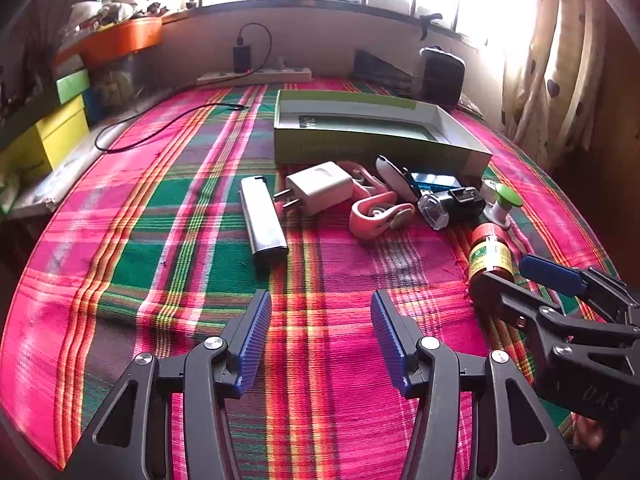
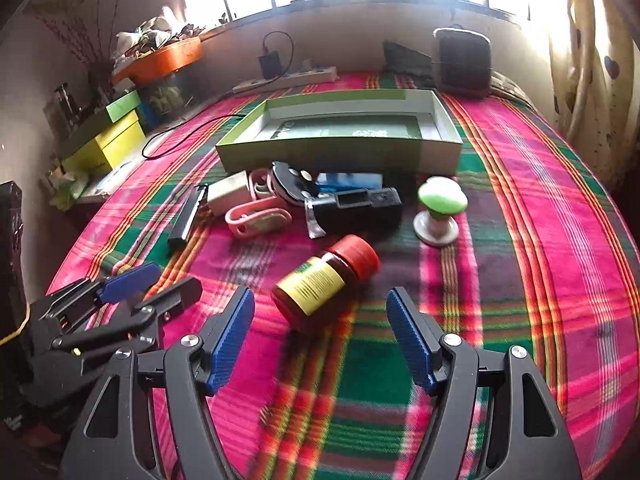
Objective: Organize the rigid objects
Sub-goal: 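Grasp the red-capped brown bottle with the right tool while the left tool grasps the silver lighter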
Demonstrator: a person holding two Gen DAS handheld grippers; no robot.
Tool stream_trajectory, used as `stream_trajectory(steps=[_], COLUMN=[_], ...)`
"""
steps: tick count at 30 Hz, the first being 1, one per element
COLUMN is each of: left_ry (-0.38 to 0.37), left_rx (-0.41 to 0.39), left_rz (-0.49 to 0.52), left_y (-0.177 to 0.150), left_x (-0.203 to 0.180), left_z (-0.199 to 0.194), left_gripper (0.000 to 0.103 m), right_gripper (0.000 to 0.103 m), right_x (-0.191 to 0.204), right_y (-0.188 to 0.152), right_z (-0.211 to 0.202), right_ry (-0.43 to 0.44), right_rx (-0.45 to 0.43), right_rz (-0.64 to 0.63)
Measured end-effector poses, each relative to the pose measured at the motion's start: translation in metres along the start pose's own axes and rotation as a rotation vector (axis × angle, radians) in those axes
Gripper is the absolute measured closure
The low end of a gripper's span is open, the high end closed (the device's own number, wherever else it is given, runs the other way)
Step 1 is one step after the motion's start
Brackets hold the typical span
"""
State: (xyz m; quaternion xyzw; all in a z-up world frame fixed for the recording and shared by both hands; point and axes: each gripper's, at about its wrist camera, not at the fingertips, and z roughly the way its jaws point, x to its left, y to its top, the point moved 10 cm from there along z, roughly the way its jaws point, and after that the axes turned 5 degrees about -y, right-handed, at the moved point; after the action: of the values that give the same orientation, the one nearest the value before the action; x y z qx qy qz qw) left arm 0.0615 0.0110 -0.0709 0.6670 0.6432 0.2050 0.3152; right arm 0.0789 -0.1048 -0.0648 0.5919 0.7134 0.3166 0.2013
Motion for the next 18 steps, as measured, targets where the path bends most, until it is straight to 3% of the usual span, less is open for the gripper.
stream_trajectory(steps=[11, 18], left_ry=[-0.02, 0.0], left_rx=[0.016, 0.033], left_rz=[-0.041, -0.062], left_y=[0.008, 0.02], left_x=[0.017, 0.028], left_z=[0.002, 0.01], left_gripper=[0.052, 0.052], right_gripper=[0.034, 0.048], right_x=[-0.012, -0.026], right_y=[0.007, 0.005], right_z=[0.016, 0.017], right_ry=[-0.073, -0.119], right_rx=[0.031, 0.027], right_rz=[0.017, 0.009])
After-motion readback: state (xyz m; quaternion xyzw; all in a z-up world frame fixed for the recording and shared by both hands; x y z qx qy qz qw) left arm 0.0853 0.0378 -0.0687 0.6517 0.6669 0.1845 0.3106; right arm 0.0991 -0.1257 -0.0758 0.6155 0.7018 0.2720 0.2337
